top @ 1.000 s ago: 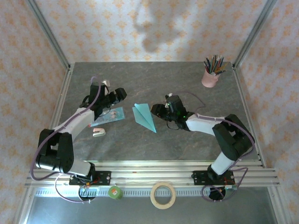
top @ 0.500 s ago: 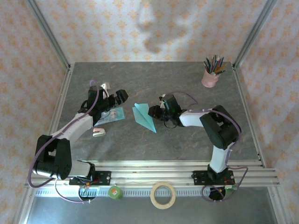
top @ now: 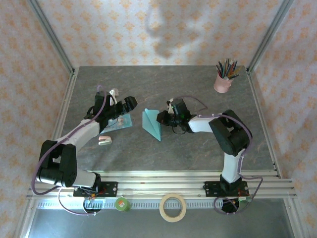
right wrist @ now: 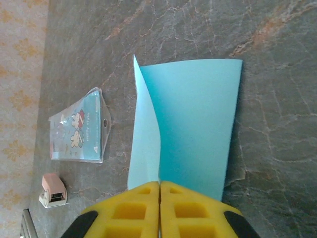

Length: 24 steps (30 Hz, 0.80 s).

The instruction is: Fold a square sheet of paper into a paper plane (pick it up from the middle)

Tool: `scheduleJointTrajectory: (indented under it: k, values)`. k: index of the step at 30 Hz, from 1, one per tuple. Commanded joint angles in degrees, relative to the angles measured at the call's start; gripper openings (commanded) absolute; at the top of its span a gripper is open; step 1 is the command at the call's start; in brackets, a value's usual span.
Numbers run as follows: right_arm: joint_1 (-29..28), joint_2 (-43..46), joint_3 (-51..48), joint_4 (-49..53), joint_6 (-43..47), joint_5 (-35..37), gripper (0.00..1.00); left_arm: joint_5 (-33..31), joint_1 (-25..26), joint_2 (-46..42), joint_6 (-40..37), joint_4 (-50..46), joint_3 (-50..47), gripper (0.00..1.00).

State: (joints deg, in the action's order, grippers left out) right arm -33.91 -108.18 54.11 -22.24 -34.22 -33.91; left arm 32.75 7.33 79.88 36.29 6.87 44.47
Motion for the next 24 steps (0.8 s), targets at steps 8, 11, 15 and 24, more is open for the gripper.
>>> scheduleJointTrajectory:
  k: [8, 11, 15, 24]
  values:
    - [1.12, 14.35, -8.25, -14.57, -4.41, 3.49, 0.05, 13.11, 0.96, 1.41, 7.45, 13.9, -2.27, 0.99]
    - [1.39, 17.09, -10.58, -18.24, -7.14, 3.71, 0.04, 15.85, 3.1, 2.01, 9.41, 18.66, -3.31, 0.95]
    - [1.73, 18.38, -12.77, -25.19, -12.04, 0.71, 0.04, 17.78, 7.1, 3.13, 10.21, 23.37, -3.38, 0.91]
    - [2.09, 17.47, -13.75, -35.45, -19.44, -4.4, 0.05, 18.86, 11.89, 6.73, 13.1, 30.91, -3.44, 0.76]
